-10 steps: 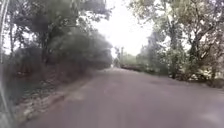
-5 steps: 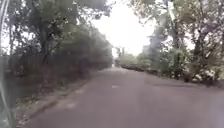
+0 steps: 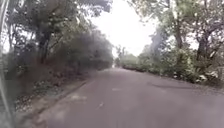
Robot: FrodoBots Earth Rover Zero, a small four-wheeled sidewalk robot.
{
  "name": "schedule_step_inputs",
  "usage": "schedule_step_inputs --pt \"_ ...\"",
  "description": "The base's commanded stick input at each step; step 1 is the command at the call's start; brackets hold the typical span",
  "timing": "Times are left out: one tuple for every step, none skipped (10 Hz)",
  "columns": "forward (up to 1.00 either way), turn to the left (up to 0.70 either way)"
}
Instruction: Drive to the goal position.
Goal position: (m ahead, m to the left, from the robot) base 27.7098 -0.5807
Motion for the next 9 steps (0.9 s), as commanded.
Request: schedule_step_inputs --pt "0.7 0.0" --pt "0.7 0.0" --pt "0.7 0.0" --pt "0.7 0.0" --pt "0.7 0.0" --pt "0.7 0.0" --pt "0.7 0.0" --pt "0.7 -0.25" --pt "0.7 -0.28"
